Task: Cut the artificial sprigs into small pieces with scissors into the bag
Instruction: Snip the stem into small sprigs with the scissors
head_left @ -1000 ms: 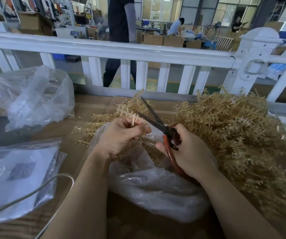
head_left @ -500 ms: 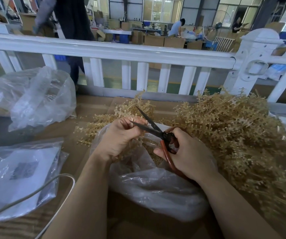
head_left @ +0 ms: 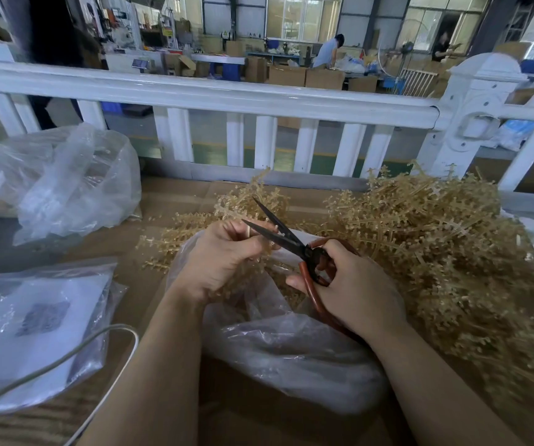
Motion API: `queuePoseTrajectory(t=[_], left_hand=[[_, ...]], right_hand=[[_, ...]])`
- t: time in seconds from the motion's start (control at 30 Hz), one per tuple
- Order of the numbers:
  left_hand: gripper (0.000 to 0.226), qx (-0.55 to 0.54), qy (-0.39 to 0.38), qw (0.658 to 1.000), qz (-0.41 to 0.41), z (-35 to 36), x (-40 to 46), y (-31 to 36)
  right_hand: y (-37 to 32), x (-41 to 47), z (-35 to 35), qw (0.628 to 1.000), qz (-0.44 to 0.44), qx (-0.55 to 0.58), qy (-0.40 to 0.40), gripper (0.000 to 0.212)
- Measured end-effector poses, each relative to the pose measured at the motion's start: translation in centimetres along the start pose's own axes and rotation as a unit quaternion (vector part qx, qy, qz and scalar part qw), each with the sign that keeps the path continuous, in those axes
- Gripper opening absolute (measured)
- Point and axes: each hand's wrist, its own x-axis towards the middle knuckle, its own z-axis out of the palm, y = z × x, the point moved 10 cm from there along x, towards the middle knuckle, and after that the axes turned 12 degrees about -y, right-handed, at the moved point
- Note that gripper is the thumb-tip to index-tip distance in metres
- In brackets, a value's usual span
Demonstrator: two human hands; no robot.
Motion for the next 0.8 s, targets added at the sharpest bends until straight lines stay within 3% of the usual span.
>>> queuePoseTrajectory(t=[0.8], left_hand=[[0.005,-0.003,-0.004,1.000,0.001,-0.37,-0.07,0.20]], right_hand=[[-0.87,-0.25,-0.81,0.999,-0.013,-0.011,0.031,0.077]])
